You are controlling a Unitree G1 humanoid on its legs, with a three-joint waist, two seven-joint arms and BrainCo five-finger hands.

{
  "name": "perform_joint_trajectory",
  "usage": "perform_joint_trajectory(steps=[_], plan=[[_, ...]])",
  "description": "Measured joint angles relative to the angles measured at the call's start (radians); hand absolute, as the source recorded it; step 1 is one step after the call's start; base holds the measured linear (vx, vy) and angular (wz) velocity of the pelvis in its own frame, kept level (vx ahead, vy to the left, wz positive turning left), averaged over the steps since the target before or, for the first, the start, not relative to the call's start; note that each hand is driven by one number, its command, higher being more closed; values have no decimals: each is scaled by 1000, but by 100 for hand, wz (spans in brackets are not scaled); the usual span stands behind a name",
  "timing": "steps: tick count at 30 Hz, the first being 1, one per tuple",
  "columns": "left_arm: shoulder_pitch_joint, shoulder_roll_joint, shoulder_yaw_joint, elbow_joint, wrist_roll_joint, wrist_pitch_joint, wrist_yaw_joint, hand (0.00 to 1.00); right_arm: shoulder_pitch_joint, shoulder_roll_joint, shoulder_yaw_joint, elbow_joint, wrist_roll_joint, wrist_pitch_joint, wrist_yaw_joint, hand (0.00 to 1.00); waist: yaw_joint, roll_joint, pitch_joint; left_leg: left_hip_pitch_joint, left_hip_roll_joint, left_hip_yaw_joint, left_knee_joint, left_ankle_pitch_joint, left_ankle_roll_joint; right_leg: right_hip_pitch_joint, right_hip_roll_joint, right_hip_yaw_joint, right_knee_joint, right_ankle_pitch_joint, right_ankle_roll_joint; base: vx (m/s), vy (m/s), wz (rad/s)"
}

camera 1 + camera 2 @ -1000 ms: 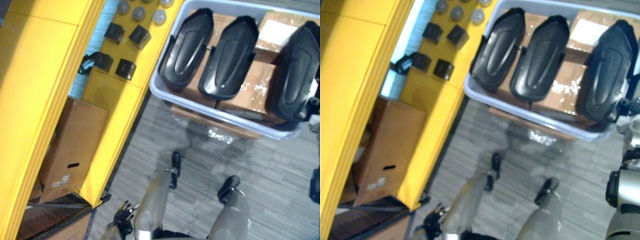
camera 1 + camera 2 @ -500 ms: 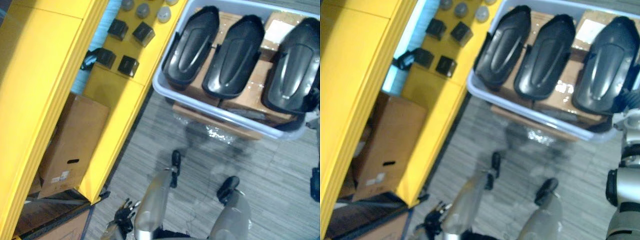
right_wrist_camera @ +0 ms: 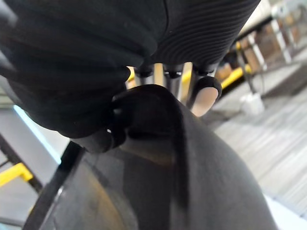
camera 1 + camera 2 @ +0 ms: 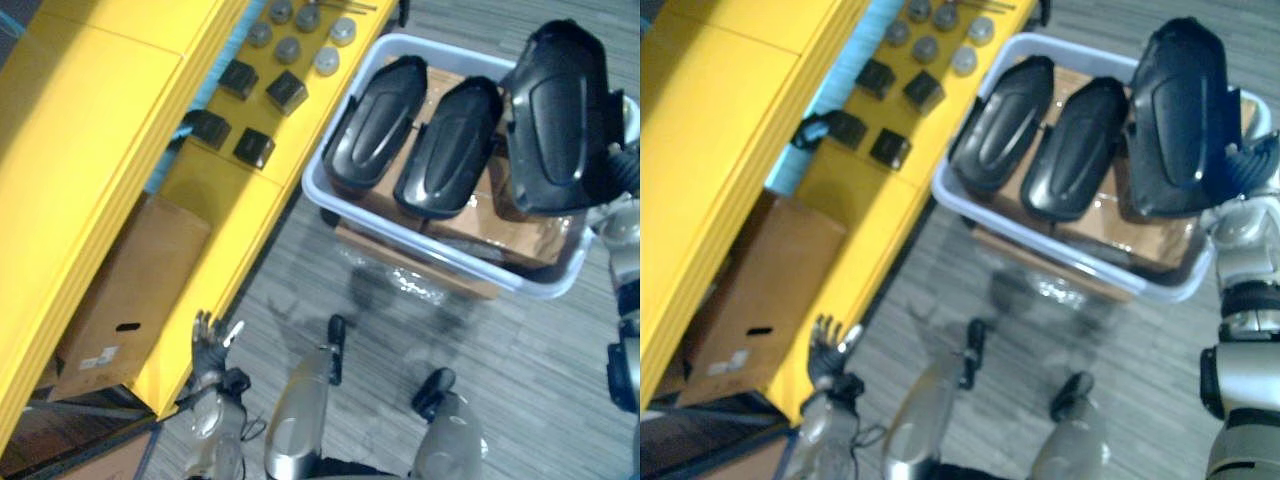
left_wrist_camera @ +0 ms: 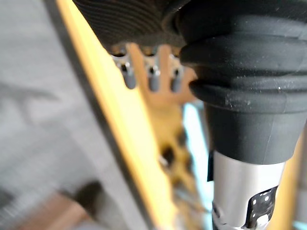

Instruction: Walk over and take plastic housings, then place them on the shelf

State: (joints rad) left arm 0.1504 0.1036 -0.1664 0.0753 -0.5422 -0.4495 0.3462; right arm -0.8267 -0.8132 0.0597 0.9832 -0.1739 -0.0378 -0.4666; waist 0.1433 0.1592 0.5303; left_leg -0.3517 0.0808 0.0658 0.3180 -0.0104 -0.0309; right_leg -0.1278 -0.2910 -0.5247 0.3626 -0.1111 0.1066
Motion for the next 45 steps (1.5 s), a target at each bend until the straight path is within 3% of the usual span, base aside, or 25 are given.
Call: perform_joint_trajectory(steps=[3,7,9,10,11,13,16,19,21,23,30,43,45], plan=[[17,3,-101,-190,92,-4,-1,0,69,59,-48,-98,-10,5,-53,100,-27,-23,2,64,6,39,-27,2,-2,67,15,2,-53,21,5,43,-7,-6],[-30,11,-154,-253,176,4,-6,0,123,132,-56,-245,-43,-9,-109,100,-58,-52,-9,129,19,82,-60,5,-7,128,32,11,-121,53,2,40,-3,-21],[-77,21,-173,-254,209,54,-18,0,166,198,-58,-321,-79,-29,-149,100,-68,-88,-48,149,26,113,-89,7,-10,133,40,27,-150,61,5,44,-10,-29],[-131,46,-203,-235,211,120,-44,0,208,257,-56,-389,-112,-47,-176,100,-74,-115,-77,176,36,139,-119,13,-17,144,53,38,-178,80,-2,56,-26,-28],[-155,50,-214,-222,211,145,-53,0,223,279,-54,-415,-123,-54,-185,100,-78,-126,-87,191,36,145,-131,14,-18,155,57,43,-192,83,-3,75,-41,-40],[-234,64,-254,-159,231,257,-93,0,282,350,-41,-502,-168,-73,-208,100,-93,-157,-164,227,35,177,-180,21,-24,168,66,64,-236,101,0,69,-29,-30],[-320,43,-290,-79,225,354,-97,0,315,400,-24,-572,-207,-85,-212,100,-111,-162,-206,311,28,219,-247,37,-27,207,68,97,-261,119,0,55,12,-34],[-382,21,-317,-16,155,399,-104,0,347,447,2,-608,-243,-108,-216,100,-132,-164,-261,376,20,248,-308,52,-33,237,70,124,-283,123,3,29,17,-29],[-427,-14,-319,28,146,409,-110,0,375,476,31,-643,-294,-133,-221,100,-147,-160,-302,417,15,264,-367,78,-36,238,75,145,-289,123,4,31,-1,-25],[-473,-36,-318,63,138,416,-112,0,381,492,53,-651,-337,-156,-233,100,-157,-161,-303,454,14,273,-398,93,-37,260,80,151,-294,123,4,-15,3,-12],[-545,-66,-307,187,110,455,-88,0,389,538,145,-664,-414,-218,-230,100,-160,-163,-332,466,21,278,-407,98,-37,270,98,172,-320,132,3,-50,2,-7],[-545,-72,-276,258,103,474,-86,0,471,555,169,-640,-421,-227,-207,100,-160,-188,-378,455,28,274,-408,121,-38,278,106,169,-358,159,-2,-3,1,0],[-545,-72,-274,259,35,476,-91,0,483,555,169,-640,-422,-231,-202,100,-160,-188,-378,455,29,273,-408,121,-37,278,107,169,-358,160,-3,0,0,0]])
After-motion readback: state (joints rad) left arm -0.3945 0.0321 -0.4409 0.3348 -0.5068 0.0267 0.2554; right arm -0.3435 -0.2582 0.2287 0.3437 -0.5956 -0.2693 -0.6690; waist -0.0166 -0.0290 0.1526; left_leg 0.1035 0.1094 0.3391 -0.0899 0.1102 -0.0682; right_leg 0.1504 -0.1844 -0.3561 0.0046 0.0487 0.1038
